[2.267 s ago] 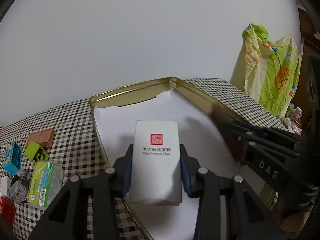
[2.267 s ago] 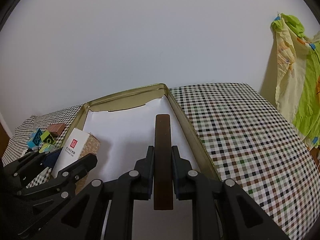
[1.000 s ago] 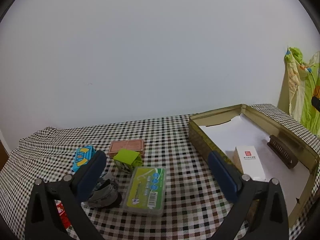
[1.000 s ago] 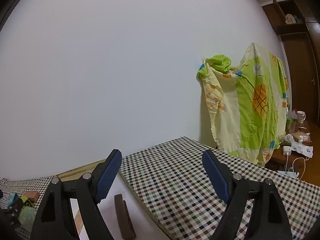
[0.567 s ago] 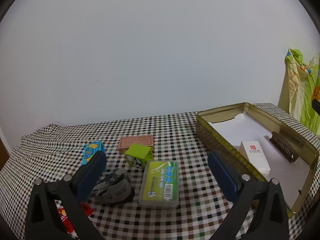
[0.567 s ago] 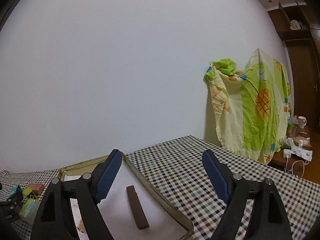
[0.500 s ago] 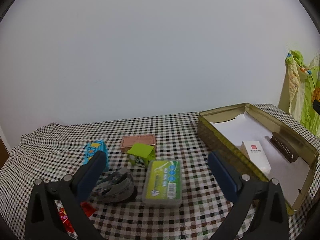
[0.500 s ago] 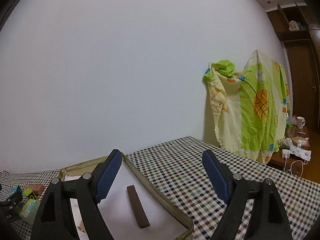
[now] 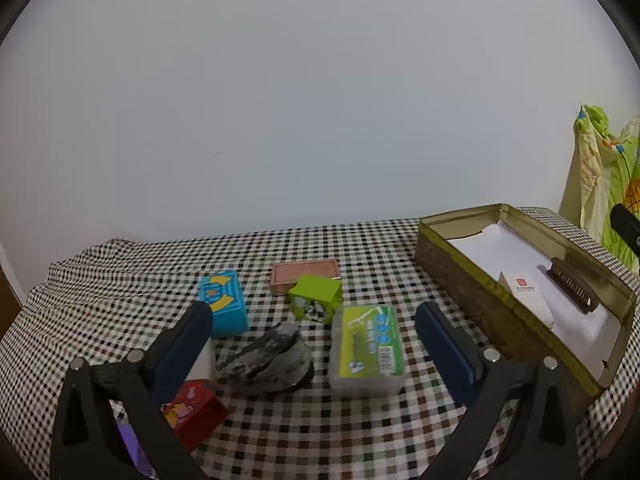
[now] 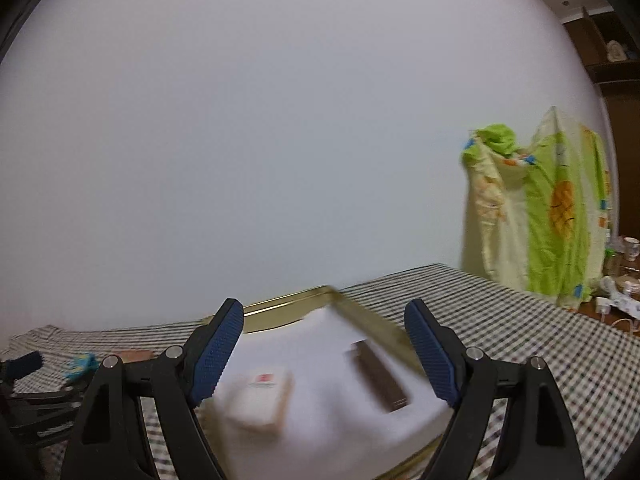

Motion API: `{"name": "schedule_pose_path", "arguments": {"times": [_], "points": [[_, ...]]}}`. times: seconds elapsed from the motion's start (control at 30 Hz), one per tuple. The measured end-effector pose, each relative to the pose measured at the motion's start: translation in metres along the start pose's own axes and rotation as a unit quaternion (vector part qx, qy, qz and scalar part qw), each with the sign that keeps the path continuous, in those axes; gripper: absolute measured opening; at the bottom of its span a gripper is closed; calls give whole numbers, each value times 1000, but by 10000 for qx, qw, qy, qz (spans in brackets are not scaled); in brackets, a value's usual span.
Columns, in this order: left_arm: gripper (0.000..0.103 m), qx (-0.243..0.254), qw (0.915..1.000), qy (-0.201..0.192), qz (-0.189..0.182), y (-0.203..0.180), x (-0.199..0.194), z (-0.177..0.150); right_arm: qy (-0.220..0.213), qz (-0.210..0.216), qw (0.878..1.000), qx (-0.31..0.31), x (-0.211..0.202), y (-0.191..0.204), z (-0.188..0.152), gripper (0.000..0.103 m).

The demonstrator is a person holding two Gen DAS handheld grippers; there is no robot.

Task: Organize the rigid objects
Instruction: 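Open both grippers and withdraw them from the tin, then grasp the purple block with the left gripper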

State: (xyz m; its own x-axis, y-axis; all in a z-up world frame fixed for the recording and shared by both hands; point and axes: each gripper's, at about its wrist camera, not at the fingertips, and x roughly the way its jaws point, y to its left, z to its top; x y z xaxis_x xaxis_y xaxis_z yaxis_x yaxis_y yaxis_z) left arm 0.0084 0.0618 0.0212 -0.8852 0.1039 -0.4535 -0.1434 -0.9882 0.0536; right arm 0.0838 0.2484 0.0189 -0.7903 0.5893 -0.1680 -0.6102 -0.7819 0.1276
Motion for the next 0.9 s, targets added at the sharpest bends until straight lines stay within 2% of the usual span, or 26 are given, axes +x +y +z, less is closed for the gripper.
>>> {"name": "schedule_pose_path", "arguments": {"times": [0.23, 0.5, 0.67, 0.9], "points": [[102, 18, 10000, 47, 51, 21, -4, -4, 196, 422, 9989, -87, -3, 41, -8, 85], [102, -46, 9995, 311, 69, 58, -5, -13, 406, 803, 9958, -156, -8, 75, -16, 85], [102, -376, 9980, 507, 26, 96, -11, -23, 554, 973, 9935, -197, -9, 89, -20, 85], [102, -834, 9917, 956, -208, 148, -16, -43, 712, 1186, 9898, -347, -9, 104, -24, 85]]}}
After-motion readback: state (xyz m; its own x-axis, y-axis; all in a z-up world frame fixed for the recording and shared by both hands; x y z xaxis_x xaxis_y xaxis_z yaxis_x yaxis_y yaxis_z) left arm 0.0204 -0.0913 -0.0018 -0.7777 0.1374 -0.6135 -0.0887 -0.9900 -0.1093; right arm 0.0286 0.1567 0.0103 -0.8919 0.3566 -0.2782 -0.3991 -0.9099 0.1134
